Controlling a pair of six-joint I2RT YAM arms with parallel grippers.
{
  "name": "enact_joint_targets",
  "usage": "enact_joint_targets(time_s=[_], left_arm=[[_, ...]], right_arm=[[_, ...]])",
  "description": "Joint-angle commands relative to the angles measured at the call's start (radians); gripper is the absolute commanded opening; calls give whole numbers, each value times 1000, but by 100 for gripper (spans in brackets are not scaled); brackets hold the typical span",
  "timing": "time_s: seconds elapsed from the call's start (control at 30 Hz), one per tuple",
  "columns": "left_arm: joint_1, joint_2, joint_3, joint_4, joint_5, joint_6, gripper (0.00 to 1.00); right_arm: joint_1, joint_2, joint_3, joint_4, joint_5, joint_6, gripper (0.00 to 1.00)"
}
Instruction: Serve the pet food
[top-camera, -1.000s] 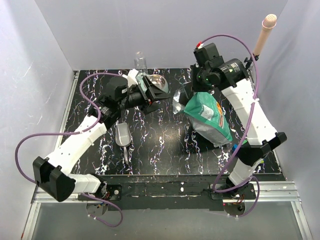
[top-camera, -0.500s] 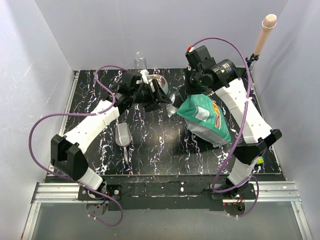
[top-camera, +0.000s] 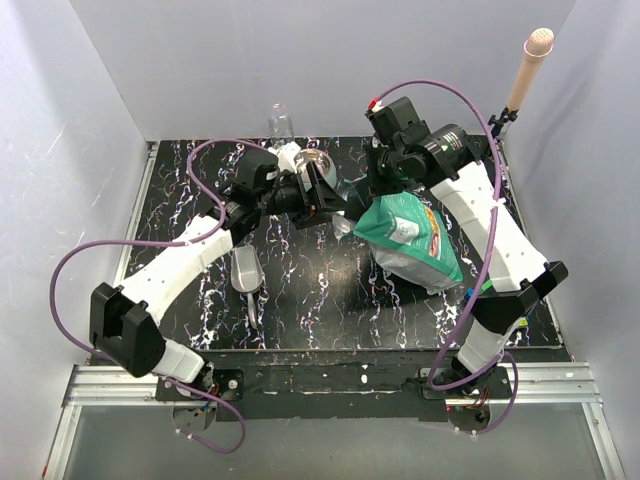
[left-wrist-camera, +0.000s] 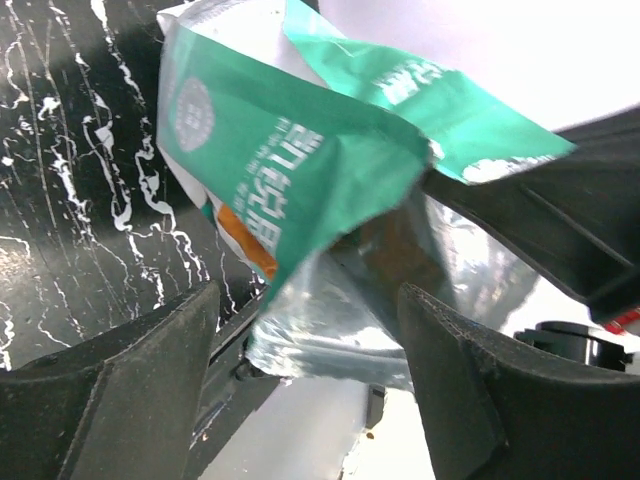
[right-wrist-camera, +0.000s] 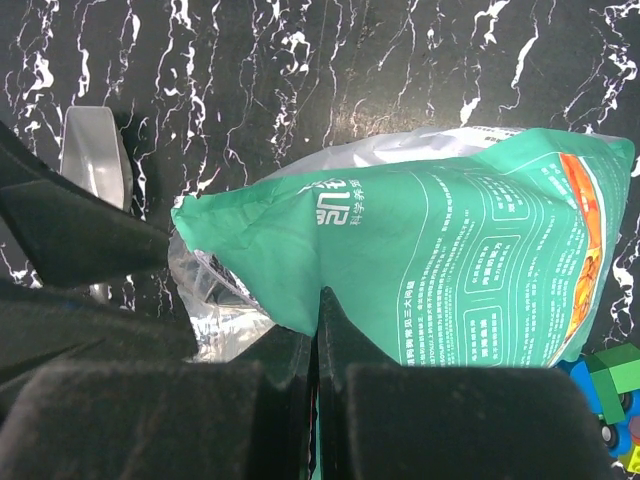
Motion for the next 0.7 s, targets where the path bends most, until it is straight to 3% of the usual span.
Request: enact_joint_targets(time_s=[0.0, 0.07, 0.23, 0.33, 0.43, 0.53, 0.67], left_arm=[[-9, -78, -9, 19, -7, 15, 72], [-9, -25, 9, -6, 9, 31, 70], [-19, 38, 52, -86, -19, 89, 50], [-44, 70, 176, -288, -111, 215, 31], [-74, 96, 316, -474, -200, 302, 0], [-75, 51, 315, -528, -211, 243, 0], [-75, -72, 148, -470, -180, 73, 0]], right_arm=[[2, -47, -8, 12, -47, -27, 1], [3, -47, -3, 13, -63, -33, 1], [3, -52, -5, 10, -94, -59, 1], [3, -62, -28, 9, -92, -87, 1], [9, -84, -61, 7, -45, -133, 1], [52, -93, -98, -14, 95, -189, 1], [167, -78, -94, -33, 204, -226, 1]])
